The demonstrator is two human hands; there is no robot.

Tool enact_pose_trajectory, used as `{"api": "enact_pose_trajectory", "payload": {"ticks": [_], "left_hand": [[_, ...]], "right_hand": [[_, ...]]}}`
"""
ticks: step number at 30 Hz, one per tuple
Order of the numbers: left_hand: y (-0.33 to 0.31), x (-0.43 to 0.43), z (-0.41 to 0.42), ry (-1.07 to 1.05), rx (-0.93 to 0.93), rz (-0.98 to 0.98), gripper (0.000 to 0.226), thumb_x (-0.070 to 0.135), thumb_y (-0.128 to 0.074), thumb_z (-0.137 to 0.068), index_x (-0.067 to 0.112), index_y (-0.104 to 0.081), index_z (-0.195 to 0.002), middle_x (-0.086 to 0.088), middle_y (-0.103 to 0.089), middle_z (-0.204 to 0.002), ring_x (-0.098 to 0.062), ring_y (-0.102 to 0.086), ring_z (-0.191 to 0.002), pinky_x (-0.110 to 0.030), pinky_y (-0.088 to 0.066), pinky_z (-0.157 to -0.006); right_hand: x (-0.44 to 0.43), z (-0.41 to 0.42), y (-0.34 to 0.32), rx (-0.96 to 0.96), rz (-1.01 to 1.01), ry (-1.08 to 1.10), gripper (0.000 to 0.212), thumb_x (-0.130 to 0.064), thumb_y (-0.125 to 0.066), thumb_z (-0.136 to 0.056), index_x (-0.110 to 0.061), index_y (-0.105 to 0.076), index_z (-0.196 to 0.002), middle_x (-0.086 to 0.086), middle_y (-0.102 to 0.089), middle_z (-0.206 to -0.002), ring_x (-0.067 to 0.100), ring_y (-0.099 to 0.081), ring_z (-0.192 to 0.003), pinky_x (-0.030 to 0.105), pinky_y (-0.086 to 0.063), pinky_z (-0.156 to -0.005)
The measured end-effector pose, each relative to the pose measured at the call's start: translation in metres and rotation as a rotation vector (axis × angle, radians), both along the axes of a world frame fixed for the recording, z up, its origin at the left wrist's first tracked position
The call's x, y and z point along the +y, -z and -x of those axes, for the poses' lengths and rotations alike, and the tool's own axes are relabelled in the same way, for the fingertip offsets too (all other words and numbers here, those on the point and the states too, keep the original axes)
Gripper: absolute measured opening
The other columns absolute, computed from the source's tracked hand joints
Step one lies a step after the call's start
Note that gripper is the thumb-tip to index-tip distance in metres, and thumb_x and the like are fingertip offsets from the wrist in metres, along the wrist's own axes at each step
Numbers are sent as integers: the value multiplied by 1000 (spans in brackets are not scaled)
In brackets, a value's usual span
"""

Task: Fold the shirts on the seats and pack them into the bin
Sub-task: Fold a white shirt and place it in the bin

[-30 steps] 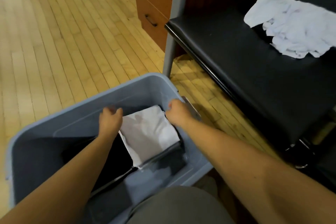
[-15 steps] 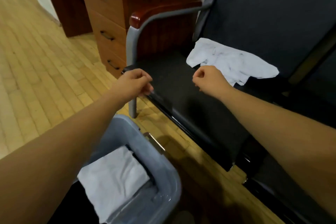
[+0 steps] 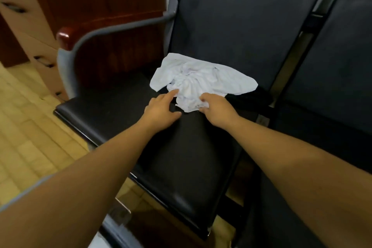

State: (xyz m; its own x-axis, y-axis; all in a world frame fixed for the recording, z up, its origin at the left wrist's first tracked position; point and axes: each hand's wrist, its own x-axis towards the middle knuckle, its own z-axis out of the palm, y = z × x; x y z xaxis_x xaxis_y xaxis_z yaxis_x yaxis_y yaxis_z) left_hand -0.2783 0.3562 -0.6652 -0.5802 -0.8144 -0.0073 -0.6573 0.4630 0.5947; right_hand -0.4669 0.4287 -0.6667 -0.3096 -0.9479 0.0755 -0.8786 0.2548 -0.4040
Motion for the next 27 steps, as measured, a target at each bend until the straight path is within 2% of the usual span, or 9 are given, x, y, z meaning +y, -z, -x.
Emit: {"api": "enact_pose_trajectory", "payload": {"ticks": [3, 7, 9, 11, 14, 16, 18, 21, 27], "left_hand": [[5, -1, 10, -15, 13, 31, 63, 38, -65, -94, 43, -37, -150, -7, -44, -138, -29, -40, -132, -38, -34, -110], [1, 3, 15, -48, 208, -3, 43, 31, -72, -91, 35, -55, -130, -5, -53, -121, -13, -58, -98, -31, -50, -92], [-10, 11, 16, -54, 331, -78, 74, 25, -76, -88, 37, -34, -148, -4, -40, -136, -19, -57, -109, -27, -50, -86], [-30, 23, 18, -19, 393, -121, 98, 19, -78, -86, 36, -13, -157, -7, -25, -153, -28, -49, -129, -39, -50, -99], [-59, 31, 18, 30, 315, -74, 109, 37, -83, -77, 35, -12, -159, -2, -18, -164, -27, -32, -146, -49, -39, -114], [-69, 28, 16, 49, 256, -25, 104, 63, -75, -65, 47, -25, -154, 3, -29, -161, -26, -33, -145, -52, -37, -114], [-82, 36, 17, 52, 237, 22, 64, 67, -64, -71, 44, -59, -130, 1, -54, -142, -26, -51, -127, -47, -44, -105], [-111, 63, 20, 46, 329, -21, 29, 38, -57, -99, 12, -69, -96, -5, -68, -94, -14, -63, -83, -32, -47, -76], [-209, 107, 22, 7, 798, -197, 15, 17, -45, -104, 10, -57, -103, -18, -65, -110, -31, -68, -101, -46, -60, -87]], "right_hand": [[3, -3, -7, -185, 115, -13, 6, -14, -60, -95, -18, -64, -94, -7, -61, -88, 9, -57, -81, 28, -44, -71], [16, -20, -38, -396, 218, -40, 9, -9, -59, -94, -13, -66, -90, -8, -61, -80, 3, -51, -66, 13, -42, -60], [26, -29, -65, -530, 286, -53, 11, -9, -55, -96, -9, -63, -90, -5, -57, -76, 7, -49, -65, 16, -45, -61], [38, -35, -97, -646, 355, -71, 16, -9, -53, -98, -12, -60, -83, -4, -51, -69, 8, -46, -63, 22, -44, -63], [60, -41, -148, -883, 414, -133, 22, -15, -57, -94, -18, -59, -72, 9, -52, -77, 23, -51, -76, 41, -51, -77], [82, -44, -181, -1104, 462, -182, 25, -10, -54, -99, -11, -59, -74, 15, -54, -83, 30, -57, -78, 44, -54, -78], [106, -42, -212, -1230, 528, -241, 31, -2, -46, -102, -7, -56, -74, 12, -57, -75, 26, -60, -71, 40, -54, -72], [139, -32, -253, -1182, 649, -201, 33, 5, -40, -100, -6, -52, -72, 6, -53, -73, 19, -56, -70, 33, -54, -72], [194, -2, -298, -925, 771, 146, 21, -2, -51, -99, -8, -64, -84, 13, -66, -88, 27, -65, -83, 49, -58, -85]]}}
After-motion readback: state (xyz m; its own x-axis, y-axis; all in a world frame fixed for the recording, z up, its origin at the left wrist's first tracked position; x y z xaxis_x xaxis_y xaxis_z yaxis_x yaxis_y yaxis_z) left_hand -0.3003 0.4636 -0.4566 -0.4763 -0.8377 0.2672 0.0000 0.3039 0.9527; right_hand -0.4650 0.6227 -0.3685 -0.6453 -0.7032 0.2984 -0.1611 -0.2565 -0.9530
